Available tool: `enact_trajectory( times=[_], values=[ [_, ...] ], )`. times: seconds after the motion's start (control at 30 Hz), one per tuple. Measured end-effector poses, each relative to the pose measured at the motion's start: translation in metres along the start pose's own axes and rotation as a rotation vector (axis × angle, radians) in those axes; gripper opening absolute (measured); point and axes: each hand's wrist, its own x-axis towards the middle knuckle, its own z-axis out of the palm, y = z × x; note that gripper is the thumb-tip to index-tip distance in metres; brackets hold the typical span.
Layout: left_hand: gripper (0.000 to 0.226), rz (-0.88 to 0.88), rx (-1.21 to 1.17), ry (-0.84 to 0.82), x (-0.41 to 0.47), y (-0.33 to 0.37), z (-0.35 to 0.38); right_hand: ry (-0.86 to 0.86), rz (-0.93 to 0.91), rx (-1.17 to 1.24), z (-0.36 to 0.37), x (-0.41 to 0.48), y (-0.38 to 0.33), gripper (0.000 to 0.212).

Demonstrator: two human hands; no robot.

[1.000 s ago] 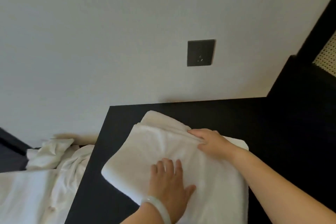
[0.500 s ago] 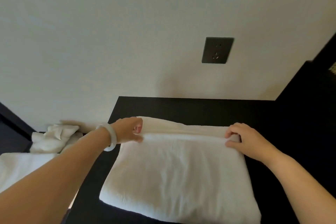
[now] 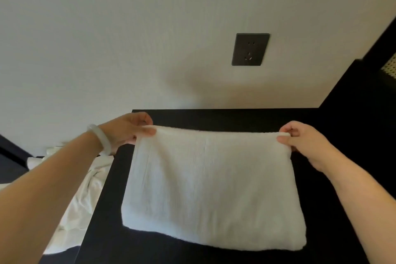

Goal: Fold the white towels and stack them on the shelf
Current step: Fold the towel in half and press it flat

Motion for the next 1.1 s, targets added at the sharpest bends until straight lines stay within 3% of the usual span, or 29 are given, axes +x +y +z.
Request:
enact_trajectory(
  times=[0.07, 0.13, 0.23, 0.33, 0.47, 0.6, 0.73, 0.8, 0.87, 0.93, 1.0, 1.1],
  values=[
    [0.013, -0.015, 0.342, 0.253, 0.022, -0.009, 0.016, 0.077, 0.023, -0.053, 0.02, 0.007, 0.001, 0.017],
    [0.011, -0.041, 0.58, 0.367, 0.038, -0.027, 0.037, 0.088, 0.048, -0.118, 0.046, 0.008, 0.009, 0.021],
    [0.011, -0.072, 0.41, 0.436, 0.039, -0.047, 0.047, 0.101, 0.013, -0.149, 0.058, 0.005, 0.021, 0.024],
    [0.008, 0.012, 0.492, 0.373, 0.03, -0.046, 0.039, 0.14, -0.059, -0.171, 0.047, 0.004, 0.025, 0.007],
    [0.016, 0.175, 0.477, 0.409, 0.026, -0.034, 0.026, 0.15, -0.165, -0.061, 0.031, 0.013, 0.013, 0.012],
    [0.012, 0.024, 0.522, 0.471, 0.048, -0.037, 0.037, 0.108, 0.005, -0.159, 0.056, 0.029, 0.015, 0.012],
    [0.008, -0.066, 0.47, 0.563, 0.055, -0.047, 0.053, 0.194, 0.017, -0.127, 0.072, 0.032, 0.013, 0.015],
    [0.022, -0.097, 0.604, 0.582, 0.053, -0.037, 0.056, 0.16, 0.002, -0.169, 0.069, 0.033, 0.013, 0.029],
    [0.043, -0.075, 0.97, 0.584, 0.048, -0.019, 0.068, 0.132, 0.006, -0.264, 0.065, 0.03, 0.015, 0.035],
    [0.049, 0.164, 1.164, 0.51, 0.041, -0.002, 0.103, 0.121, 0.009, -0.335, 0.065, 0.024, 0.014, 0.036],
    [0.054, 0.388, 1.181, 0.262, 0.03, 0.003, 0.153, 0.096, 0.053, -0.403, 0.065, 0.017, 0.01, 0.038],
    [0.065, 0.29, 1.319, -0.05, 0.031, -0.014, 0.205, 0.151, 0.047, -0.658, 0.066, 0.008, -0.003, 0.045]
  ],
)
